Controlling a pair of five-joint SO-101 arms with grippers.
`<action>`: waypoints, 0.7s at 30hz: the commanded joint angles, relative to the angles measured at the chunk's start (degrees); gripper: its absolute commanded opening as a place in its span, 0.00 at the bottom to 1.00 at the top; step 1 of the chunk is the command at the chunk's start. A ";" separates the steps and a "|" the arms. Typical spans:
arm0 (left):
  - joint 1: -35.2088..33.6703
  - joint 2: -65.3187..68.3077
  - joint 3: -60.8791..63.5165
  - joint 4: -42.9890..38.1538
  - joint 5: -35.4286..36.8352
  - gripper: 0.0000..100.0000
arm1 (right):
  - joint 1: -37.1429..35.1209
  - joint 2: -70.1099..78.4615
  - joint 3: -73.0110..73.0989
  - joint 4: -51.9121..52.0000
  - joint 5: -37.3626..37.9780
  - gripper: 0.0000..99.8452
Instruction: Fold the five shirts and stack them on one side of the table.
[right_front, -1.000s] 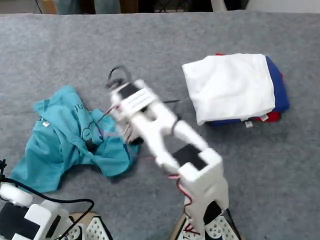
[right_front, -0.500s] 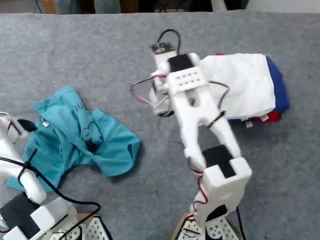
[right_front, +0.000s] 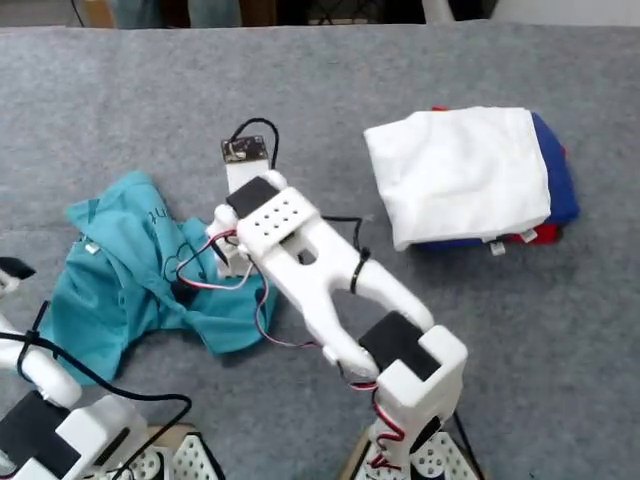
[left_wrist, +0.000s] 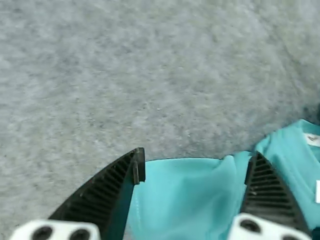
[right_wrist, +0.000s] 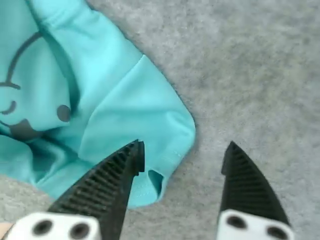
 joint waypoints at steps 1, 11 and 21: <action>-2.51 -0.35 -2.24 -0.53 0.53 0.33 | -0.70 -1.71 1.36 -2.11 -0.97 0.21; -3.21 -0.35 -2.24 3.43 -2.99 0.33 | -1.05 6.02 1.98 -1.41 -0.97 0.13; -2.77 -0.35 -2.24 3.43 -2.81 0.33 | -0.97 7.87 1.36 3.60 -0.62 0.13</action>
